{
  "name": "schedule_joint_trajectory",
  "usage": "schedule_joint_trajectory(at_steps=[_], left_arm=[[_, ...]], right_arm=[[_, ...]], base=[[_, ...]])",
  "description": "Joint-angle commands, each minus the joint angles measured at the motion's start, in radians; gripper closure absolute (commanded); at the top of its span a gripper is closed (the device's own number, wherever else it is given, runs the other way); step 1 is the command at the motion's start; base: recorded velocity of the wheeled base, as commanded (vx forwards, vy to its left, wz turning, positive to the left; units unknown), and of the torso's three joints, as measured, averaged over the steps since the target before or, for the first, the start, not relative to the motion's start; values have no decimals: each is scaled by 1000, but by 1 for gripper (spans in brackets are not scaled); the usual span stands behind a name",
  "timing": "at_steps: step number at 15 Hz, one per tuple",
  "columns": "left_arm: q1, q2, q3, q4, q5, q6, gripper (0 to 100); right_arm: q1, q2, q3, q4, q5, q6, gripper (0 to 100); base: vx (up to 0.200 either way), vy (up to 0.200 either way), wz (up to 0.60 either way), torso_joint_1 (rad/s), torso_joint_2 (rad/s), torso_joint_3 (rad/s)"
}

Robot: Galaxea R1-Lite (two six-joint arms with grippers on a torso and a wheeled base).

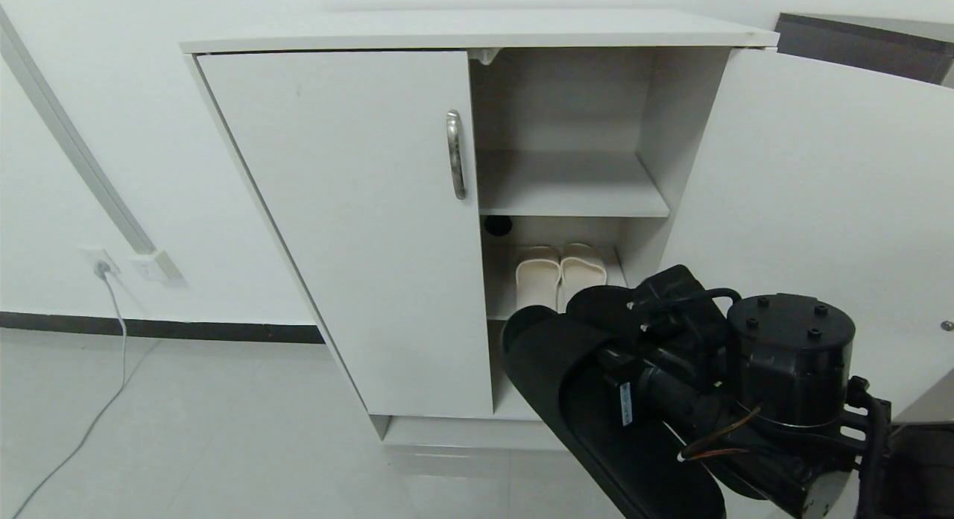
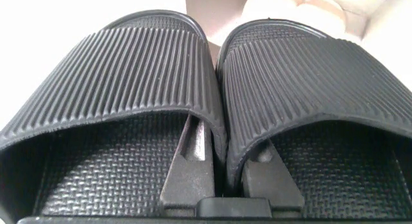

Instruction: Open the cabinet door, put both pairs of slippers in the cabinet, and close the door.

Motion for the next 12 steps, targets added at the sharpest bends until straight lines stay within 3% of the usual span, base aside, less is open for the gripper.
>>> schedule_joint_trajectory(at_steps=[1,3,4,7,9,12], left_arm=[[0,1,0,-1,0,0,100],[0,1,0,-1,0,0,100],[0,1,0,-1,0,0,100],[0,1,0,0,0,0,100],[0,1,0,0,0,0,100],[0,1,0,-1,-1,3,100]], right_arm=[[-7,31,-25,1,-25,-6,100],[6,109,-165,12,-233,11,100],[9,132,-229,38,-279,37,100],[42,135,-422,332,-309,211,100],[58,144,-547,520,-382,296,100],[51,181,-672,604,-437,304,100]], base=[[0,0,0,-2,51,46],[0,0,0,0,0,0],[0,0,0,0,0,0],[0,0,0,0,0,0],[0,0,0,0,0,0],[0,0,0,0,0,0]])
